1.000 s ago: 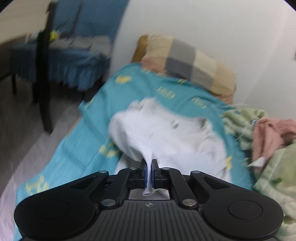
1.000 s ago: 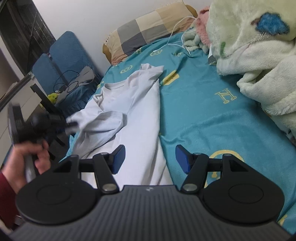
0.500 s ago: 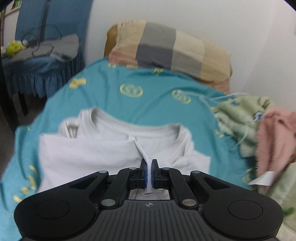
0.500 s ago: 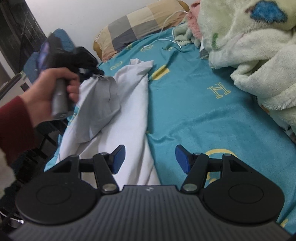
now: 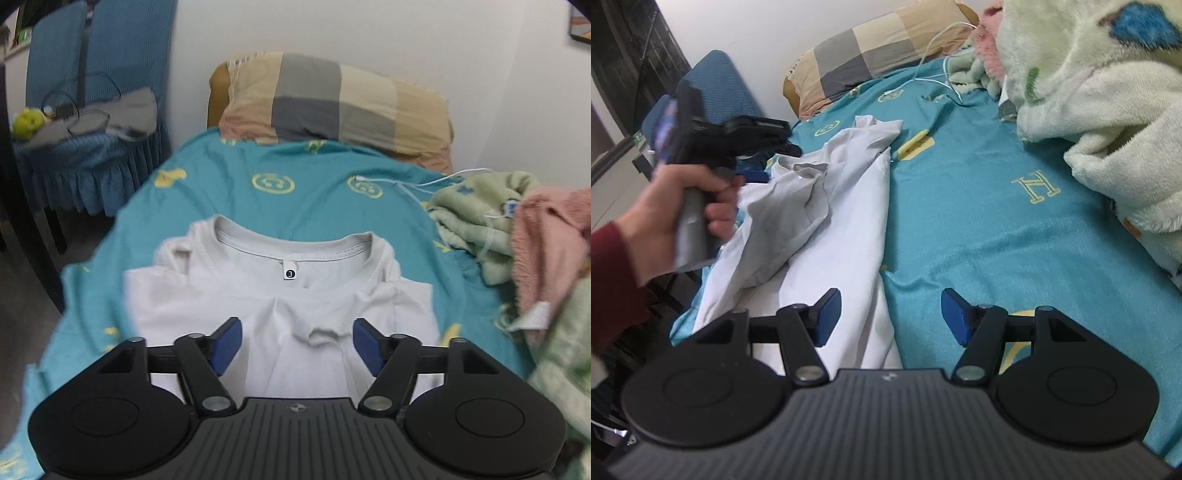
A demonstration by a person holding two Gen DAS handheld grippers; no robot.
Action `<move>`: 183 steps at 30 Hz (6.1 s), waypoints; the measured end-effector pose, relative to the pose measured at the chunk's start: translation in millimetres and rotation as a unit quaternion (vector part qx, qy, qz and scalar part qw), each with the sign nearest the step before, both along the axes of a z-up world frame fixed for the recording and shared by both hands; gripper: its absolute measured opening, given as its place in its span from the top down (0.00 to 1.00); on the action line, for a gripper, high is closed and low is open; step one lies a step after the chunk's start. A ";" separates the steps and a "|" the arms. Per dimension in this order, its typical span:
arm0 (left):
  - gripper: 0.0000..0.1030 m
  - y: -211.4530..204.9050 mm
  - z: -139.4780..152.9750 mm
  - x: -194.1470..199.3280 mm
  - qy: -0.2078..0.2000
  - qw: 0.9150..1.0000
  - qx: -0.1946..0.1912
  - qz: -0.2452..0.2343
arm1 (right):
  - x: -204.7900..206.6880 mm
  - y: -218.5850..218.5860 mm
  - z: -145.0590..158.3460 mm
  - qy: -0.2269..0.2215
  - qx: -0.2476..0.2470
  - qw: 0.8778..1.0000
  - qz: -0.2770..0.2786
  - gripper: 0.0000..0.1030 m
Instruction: Fold clothes
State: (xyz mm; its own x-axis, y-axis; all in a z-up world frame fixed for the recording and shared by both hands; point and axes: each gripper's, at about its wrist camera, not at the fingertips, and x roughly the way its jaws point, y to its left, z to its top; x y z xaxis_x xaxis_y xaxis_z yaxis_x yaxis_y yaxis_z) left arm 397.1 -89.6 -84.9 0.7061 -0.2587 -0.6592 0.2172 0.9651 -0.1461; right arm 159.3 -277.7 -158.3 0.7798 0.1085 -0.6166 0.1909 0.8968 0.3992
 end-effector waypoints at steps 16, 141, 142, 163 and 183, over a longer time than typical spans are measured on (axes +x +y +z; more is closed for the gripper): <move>0.18 116.9 73.8 -291.4 -0.054 0.997 0.044 0.028 | -39.7 38.2 42.8 -0.071 -0.088 0.992 0.051 0.39; 0.95 134.6 -14.8 -364.5 0.299 0.952 -0.016 -0.064 | -120.9 74.7 9.9 0.242 0.029 0.946 0.216 0.90; 0.95 139.2 -5.1 -366.2 0.287 0.955 -0.034 -0.061 | -123.1 73.7 16.4 0.233 0.028 0.948 0.216 0.90; 0.96 191.1 159.5 -526.4 0.142 0.968 -0.193 -0.072 | -273.9 8.0 147.0 0.019 0.126 0.972 0.197 0.91; 0.96 143.2 104.7 -298.4 0.025 0.990 -0.139 0.008 | -68.9 -10.3 115.3 -0.007 0.096 0.989 0.111 0.91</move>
